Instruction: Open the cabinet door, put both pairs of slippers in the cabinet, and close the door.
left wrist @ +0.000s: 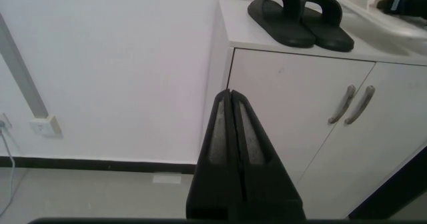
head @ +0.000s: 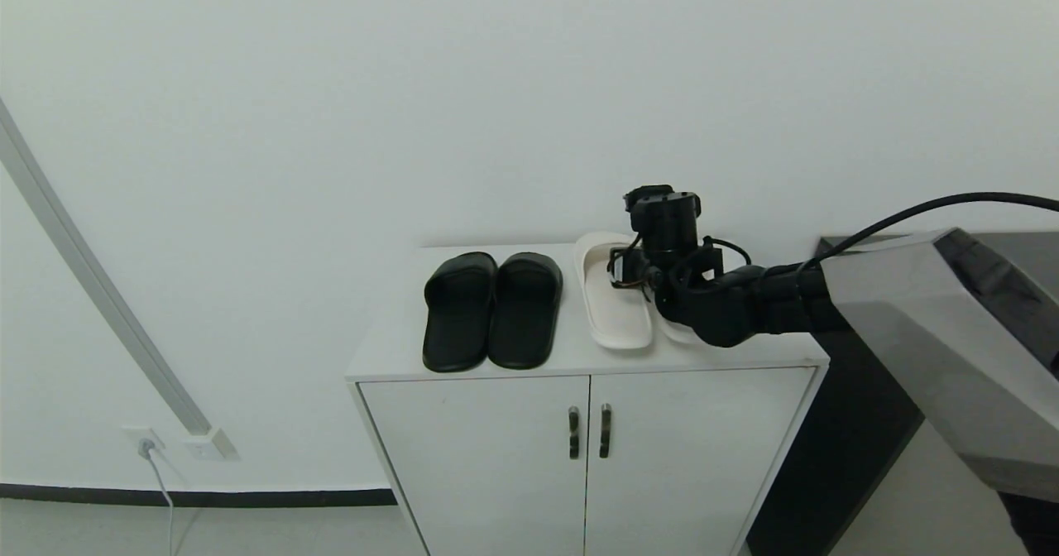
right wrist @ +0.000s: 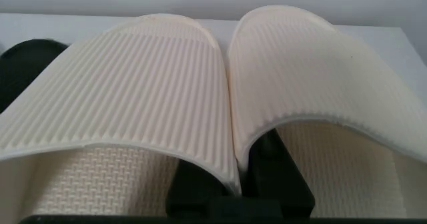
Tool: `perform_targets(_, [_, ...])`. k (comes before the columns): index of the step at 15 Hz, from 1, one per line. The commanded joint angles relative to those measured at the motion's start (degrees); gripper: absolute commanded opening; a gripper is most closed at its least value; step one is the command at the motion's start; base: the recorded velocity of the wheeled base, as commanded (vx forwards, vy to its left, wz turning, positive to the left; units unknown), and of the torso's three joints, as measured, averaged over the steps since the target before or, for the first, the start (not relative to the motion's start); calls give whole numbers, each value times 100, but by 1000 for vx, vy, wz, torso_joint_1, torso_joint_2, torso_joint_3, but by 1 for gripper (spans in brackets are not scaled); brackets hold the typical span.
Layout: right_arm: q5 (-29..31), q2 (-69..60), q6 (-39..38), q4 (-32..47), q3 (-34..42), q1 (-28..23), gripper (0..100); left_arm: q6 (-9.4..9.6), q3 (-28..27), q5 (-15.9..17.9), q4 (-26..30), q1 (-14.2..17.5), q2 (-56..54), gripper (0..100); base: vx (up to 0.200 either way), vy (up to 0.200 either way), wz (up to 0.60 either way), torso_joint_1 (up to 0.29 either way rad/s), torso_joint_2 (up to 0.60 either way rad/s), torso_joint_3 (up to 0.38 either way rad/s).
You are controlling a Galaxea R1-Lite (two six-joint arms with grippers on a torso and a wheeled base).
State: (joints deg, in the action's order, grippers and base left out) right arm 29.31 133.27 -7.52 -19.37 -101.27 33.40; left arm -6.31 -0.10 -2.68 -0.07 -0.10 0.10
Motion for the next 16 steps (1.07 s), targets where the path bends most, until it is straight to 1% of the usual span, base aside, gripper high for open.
perform_targets(1, [-65, -961, -4, -23, 837, 114, 0, -1, 1, -4, -1, 1, 8, 0, 0, 0, 0, 0, 0, 0])
perform_targets(2, [-180, -1321, -4, -40, 1285, 211, 0, -1, 1, -4, -1, 1, 8, 0, 0, 0, 0, 0, 0, 0])
perform_targets(3, [-426, -1743, 14, -146, 1856, 307, 0, -1, 1, -4, -1, 1, 8, 0, 0, 0, 0, 0, 0, 0])
perform_targets(6, [-1384, -2877, 357, -568, 3447, 474, 0, -1, 1, -4, -1, 1, 8, 0, 0, 0, 0, 0, 0, 0])
perform_targets(9, [-2403, -3659, 735, -1253, 4897, 483, 0, -1, 1, -13, -1, 1, 8, 0, 0, 0, 0, 0, 0, 0])
perform_targets(10, [-2825, -3887, 805, -1447, 5284, 483, 0, 7, 1, -13, -1, 1, 8, 0, 0, 0, 0, 0, 0, 0])
perform_targets(11, [-3344, -4107, 875, -1570, 5609, 483, 0, 7, 1, -13, -1, 1, 8, 0, 0, 0, 0, 0, 0, 0])
perform_targets(13, [-4293, -4590, 893, -1579, 6145, 483, 0, 7, 1, -13, -1, 1, 8, 0, 0, 0, 0, 0, 0, 0])
perform_targets(14, [-4732, -4661, 910, -1561, 6216, 474, 0, -1, 1, -22, -1, 1, 8, 0, 0, 0, 0, 0, 0, 0])
perform_targets(16, [-4847, -4626, 928, -1561, 6277, 474, 0, -1, 1, -13, -1, 1, 8, 0, 0, 0, 0, 0, 0, 0])
